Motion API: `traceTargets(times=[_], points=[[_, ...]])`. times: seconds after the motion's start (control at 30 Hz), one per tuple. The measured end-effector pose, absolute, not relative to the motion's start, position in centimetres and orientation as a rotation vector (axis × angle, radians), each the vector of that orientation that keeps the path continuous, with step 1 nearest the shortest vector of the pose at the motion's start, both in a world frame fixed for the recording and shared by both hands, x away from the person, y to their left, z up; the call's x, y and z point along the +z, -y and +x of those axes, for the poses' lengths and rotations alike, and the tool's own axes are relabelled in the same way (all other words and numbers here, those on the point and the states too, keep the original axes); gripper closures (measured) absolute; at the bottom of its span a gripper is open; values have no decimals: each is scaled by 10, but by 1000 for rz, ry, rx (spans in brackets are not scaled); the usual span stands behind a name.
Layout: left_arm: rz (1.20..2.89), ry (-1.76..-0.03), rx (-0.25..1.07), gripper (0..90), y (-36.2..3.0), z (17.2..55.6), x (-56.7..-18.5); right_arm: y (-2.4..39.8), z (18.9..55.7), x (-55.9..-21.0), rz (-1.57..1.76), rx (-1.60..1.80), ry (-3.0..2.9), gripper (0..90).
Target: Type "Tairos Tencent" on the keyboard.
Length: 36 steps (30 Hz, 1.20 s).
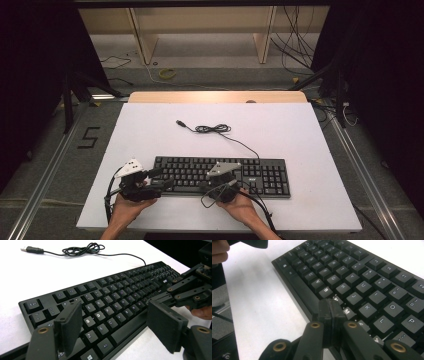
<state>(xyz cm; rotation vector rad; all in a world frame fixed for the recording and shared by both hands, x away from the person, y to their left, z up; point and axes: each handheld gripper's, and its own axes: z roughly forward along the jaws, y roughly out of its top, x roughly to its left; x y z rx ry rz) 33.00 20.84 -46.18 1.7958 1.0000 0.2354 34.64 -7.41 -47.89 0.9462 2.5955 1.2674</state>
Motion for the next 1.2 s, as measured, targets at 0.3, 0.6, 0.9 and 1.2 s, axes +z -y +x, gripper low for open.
traceTargets(times=[0.3, 0.6, 0.9, 1.2], points=[[1798, -1002, 238, 285, -208, 330, -462, 74, 347, -481, 953, 1256, -2597, 900], [1799, -1002, 242, 285, -209, 330, -462, 73, 347, -481, 957, 1253, -2595, 900], [1801, -1003, 242, 285, -209, 330, -462, 73, 348, -482, 956, 1250, -2599, 900], [1804, -1006, 245, 285, -210, 331, -463, 72, 347, -485, 953, 1234, -2598, 900]])
